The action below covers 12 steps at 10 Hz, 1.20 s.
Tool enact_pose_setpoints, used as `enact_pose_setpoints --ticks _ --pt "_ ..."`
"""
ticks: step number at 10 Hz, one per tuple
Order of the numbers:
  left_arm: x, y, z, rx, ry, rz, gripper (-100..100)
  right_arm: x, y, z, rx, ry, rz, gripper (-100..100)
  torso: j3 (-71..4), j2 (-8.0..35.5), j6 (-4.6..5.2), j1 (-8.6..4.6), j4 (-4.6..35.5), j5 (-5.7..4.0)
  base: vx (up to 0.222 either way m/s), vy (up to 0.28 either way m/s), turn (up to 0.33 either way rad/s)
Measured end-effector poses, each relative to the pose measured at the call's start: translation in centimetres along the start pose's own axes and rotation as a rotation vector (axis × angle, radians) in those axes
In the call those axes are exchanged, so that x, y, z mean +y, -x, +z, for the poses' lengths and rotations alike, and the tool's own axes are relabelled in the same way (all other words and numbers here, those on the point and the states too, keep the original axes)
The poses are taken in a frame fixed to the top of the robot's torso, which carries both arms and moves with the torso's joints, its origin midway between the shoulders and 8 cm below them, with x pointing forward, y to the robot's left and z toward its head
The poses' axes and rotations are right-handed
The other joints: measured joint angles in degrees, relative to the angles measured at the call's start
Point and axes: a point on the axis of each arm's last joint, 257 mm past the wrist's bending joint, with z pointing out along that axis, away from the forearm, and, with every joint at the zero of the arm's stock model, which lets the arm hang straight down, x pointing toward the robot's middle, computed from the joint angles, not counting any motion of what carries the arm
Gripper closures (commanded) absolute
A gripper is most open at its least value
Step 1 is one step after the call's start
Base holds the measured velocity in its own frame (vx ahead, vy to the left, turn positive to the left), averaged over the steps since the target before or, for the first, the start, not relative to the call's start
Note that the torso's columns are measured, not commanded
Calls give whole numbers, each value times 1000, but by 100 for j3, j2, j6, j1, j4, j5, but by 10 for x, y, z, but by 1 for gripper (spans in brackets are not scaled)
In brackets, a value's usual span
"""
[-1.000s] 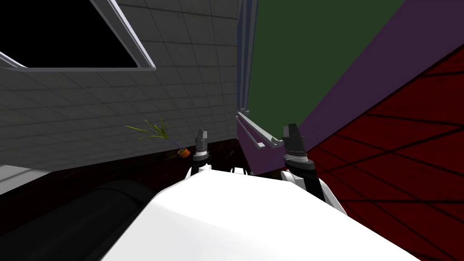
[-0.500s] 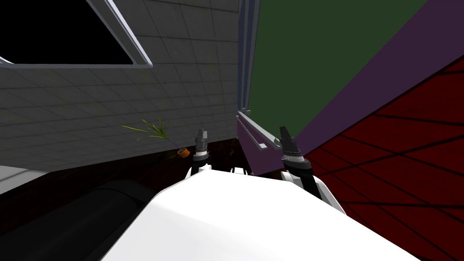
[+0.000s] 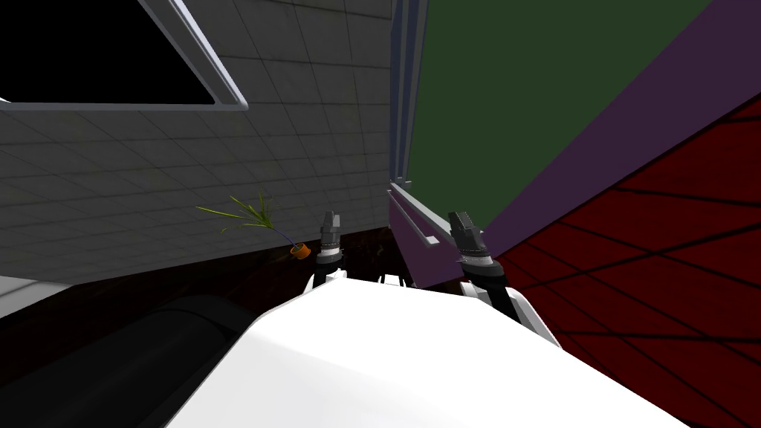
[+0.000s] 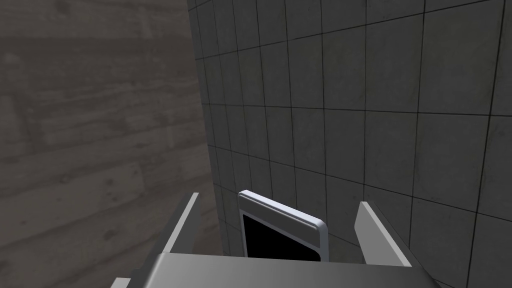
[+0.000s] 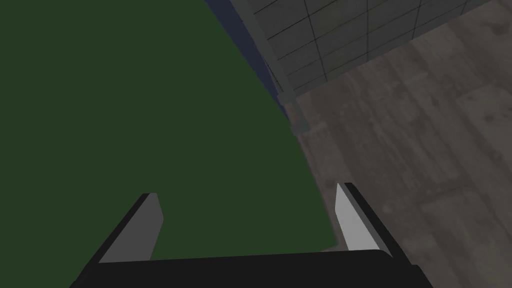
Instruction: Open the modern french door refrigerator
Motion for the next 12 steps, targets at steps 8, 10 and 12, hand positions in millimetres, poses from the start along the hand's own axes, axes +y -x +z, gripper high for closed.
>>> enact_pose_setpoints --ticks 8,10,12 --pt "0 0 0 0 0 0 0 -15 -40 -15 118 10 -320 -100 6 10 3 2 6 2 8 10 -18" --pt "0 0 0 0 0 0 0 -19 -51 -20 151 19 -406 -100 9 14 4 1 7 2 6 8 -23" --pt "0 0 0 0 0 0 0 -20 -56 -22 167 24 -467 -100 13 21 5 3 9 3 2 3 -8"
